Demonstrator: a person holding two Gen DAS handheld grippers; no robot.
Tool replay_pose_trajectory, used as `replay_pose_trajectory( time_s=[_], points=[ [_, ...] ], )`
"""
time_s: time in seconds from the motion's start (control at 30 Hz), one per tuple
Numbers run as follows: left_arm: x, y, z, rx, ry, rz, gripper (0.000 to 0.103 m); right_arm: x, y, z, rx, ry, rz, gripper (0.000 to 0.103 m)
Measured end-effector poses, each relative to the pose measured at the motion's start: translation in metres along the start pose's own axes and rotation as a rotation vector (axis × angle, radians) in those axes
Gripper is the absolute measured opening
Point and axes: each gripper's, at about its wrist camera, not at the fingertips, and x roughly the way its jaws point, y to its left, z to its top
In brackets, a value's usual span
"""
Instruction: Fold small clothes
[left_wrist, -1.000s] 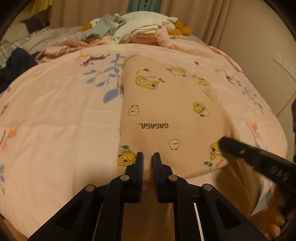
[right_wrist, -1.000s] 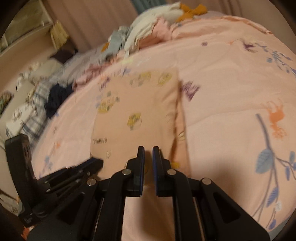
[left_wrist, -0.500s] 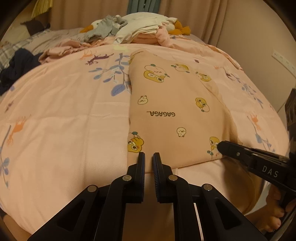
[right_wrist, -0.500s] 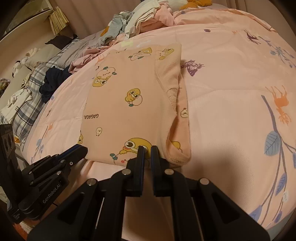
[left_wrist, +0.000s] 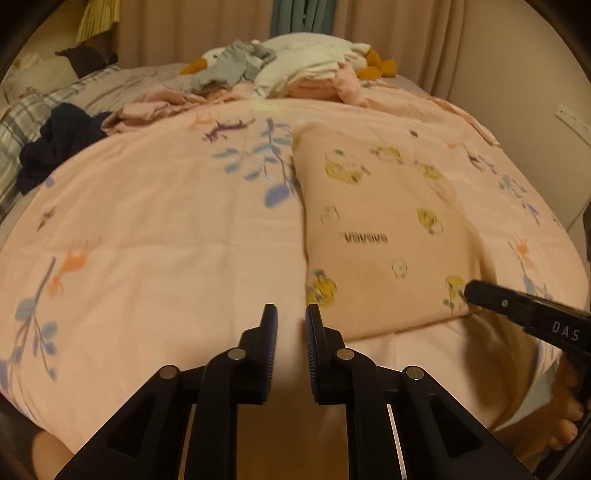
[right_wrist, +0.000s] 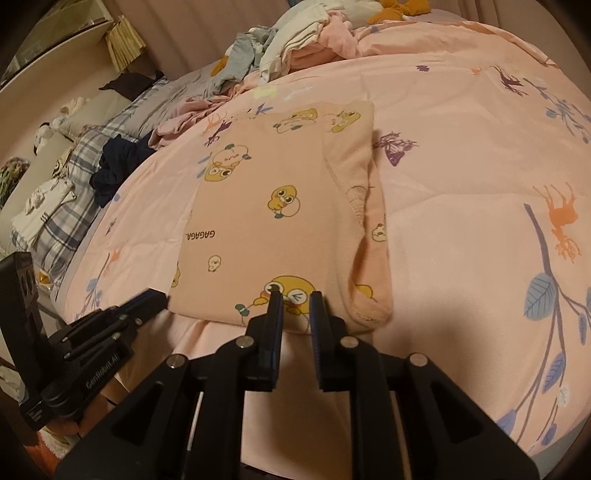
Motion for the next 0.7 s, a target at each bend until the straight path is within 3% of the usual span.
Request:
replay_pose_trajectory(
  time_s=[0.2, 0.3, 0.33, 0.43, 0.5, 0.7],
  points=[
    [0.001, 0.018, 0.064, -0.026, -0.077, -0.147, 0.012, -0.008, -0.009, 0.042, 0.036, -0.037, 0.032, 0.016],
    [0.028, 0.016, 0.091, -0.046, -0.064, -0.137, 0.012, 0.005, -0.015, 0.078, 0.049, -0.046, 0.049, 0.018],
    [0.037, 0.015, 0.095, -0.062, -0.054, -0.167, 0.012, 0.014, -0.020, 0.088, 0.065, -0.032, 0.059, 0.018],
    [0.064, 0.011, 0.093, -0.097, 0.012, -0.281, 0.012, 0.040, -0.038, 0.101, 0.139, 0.002, 0.050, 0.018],
    [0.084, 0.008, 0.082, -0.082, 0.058, -0.262, 0.012, 0.057, -0.050, 0.099, 0.195, 0.027, 0.015, 0.015],
    [0.077, 0.022, 0.076, -0.077, 0.039, -0.259, 0.012, 0.047, -0.043, 0.098, 0.153, 0.001, -0.025, 0.016]
  ],
)
